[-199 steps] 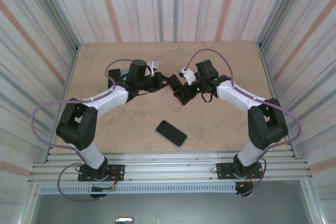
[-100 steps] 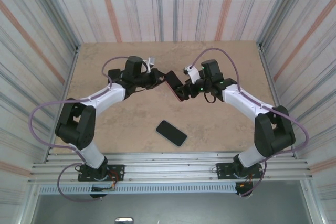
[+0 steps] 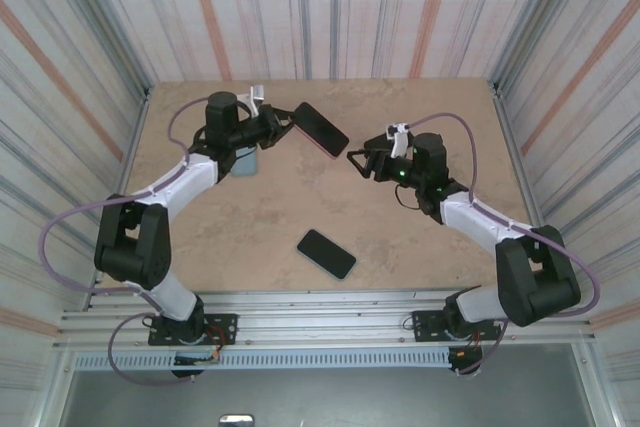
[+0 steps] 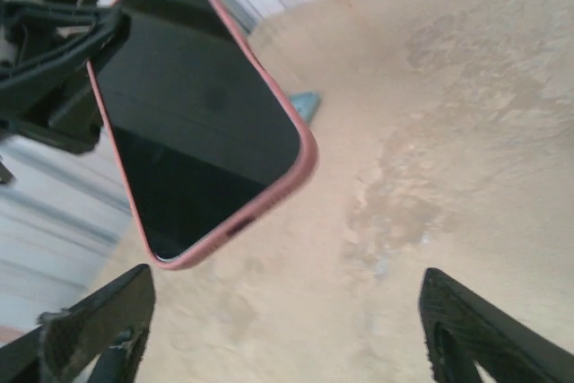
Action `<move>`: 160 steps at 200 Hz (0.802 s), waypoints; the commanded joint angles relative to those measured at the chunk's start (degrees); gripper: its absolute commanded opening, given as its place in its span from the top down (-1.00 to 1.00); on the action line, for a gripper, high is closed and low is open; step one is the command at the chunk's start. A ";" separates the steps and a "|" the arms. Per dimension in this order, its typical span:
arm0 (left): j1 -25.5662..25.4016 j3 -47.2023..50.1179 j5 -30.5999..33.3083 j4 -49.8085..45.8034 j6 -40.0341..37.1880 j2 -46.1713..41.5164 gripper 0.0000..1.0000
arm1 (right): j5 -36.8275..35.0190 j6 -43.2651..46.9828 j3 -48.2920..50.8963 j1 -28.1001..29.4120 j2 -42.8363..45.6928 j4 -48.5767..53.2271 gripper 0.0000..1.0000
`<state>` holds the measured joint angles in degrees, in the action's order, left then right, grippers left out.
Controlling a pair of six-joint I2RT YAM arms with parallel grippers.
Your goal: Take the phone out of the phone case
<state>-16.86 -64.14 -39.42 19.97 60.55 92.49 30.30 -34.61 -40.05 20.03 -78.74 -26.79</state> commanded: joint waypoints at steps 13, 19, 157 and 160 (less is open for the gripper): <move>0.60 -0.57 -0.98 8.34 5.27 -5.33 0.92 | 3.40 -18.27 1.47 1.88 -2.33 -20.31 -0.39; 0.60 -0.26 -0.71 9.36 6.02 -5.53 0.93 | 3.61 -19.83 1.55 2.06 -3.22 -22.59 -0.33; 0.92 0.84 0.69 15.18 11.38 -5.74 0.94 | 4.93 -31.01 0.55 4.85 -9.33 -40.30 0.13; 0.90 0.85 0.66 15.31 11.59 -5.74 0.93 | 4.88 -31.08 0.46 4.84 -9.33 -40.33 0.14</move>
<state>-16.19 -62.98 -38.37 30.20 70.54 89.21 34.79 -63.68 -38.87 24.88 -88.53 -63.44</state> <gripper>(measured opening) 0.136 0.439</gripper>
